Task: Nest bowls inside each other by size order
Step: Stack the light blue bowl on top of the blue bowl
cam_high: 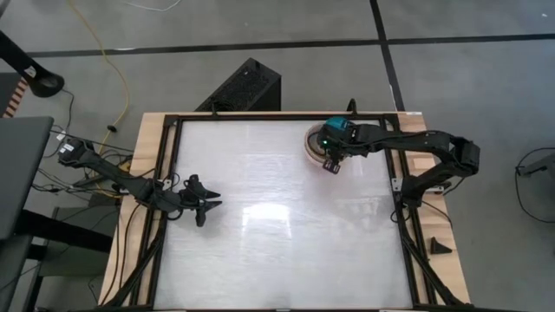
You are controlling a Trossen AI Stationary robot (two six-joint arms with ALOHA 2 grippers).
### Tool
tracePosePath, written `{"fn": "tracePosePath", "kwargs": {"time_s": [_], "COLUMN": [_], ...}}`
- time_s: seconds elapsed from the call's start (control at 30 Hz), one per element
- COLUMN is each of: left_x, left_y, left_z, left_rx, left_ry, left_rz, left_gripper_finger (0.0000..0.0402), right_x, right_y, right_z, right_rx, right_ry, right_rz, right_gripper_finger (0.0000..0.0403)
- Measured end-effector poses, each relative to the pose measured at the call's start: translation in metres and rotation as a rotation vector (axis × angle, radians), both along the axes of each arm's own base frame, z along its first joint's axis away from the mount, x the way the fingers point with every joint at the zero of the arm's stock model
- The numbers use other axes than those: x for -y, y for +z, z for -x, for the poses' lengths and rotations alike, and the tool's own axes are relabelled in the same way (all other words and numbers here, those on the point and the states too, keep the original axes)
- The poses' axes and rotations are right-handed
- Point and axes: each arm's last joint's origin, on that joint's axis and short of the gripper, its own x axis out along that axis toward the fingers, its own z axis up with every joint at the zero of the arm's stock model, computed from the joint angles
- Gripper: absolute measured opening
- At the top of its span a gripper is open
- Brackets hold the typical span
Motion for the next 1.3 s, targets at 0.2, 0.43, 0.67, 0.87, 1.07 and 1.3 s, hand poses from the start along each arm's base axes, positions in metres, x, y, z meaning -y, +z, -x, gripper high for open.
{"fn": "tracePosePath", "kwargs": {"time_s": [0.2, 0.43, 0.67, 0.87, 1.07, 1.3], "left_x": [0.000, 0.000, 0.000, 0.000, 0.000, 0.000], "left_y": [0.000, 0.000, 0.000, 0.000, 0.000, 0.000], "left_z": [0.000, 0.000, 0.000, 0.000, 0.000, 0.000], "left_rx": [0.000, 0.000, 0.000, 0.000, 0.000, 0.000], "left_ry": [0.000, 0.000, 0.000, 0.000, 0.000, 0.000], "left_rz": [0.000, 0.000, 0.000, 0.000, 0.000, 0.000], "left_gripper_finger": [0.0125, 0.0125, 0.0125, 0.0125, 0.0126, 0.0126], "right_x": [0.000, 0.004, 0.006, -0.001, -0.029, -0.069], "right_y": [0.003, 0.017, 0.028, 0.035, 0.035, 0.005], "right_z": [-0.001, -0.004, 0.001, 0.001, -0.008, -0.015], "right_rx": [0.004, 0.034, -0.009, -0.017, 0.042, 0.203], "right_ry": [0.024, 0.019, 0.007, -0.003, 0.001, -0.214], "right_rz": [-0.008, -0.001, -0.022, -0.039, -0.104, 0.299], "right_gripper_finger": [0.0060, 0.0110, 0.0194, 0.0227, 0.0217, 0.0134]}}
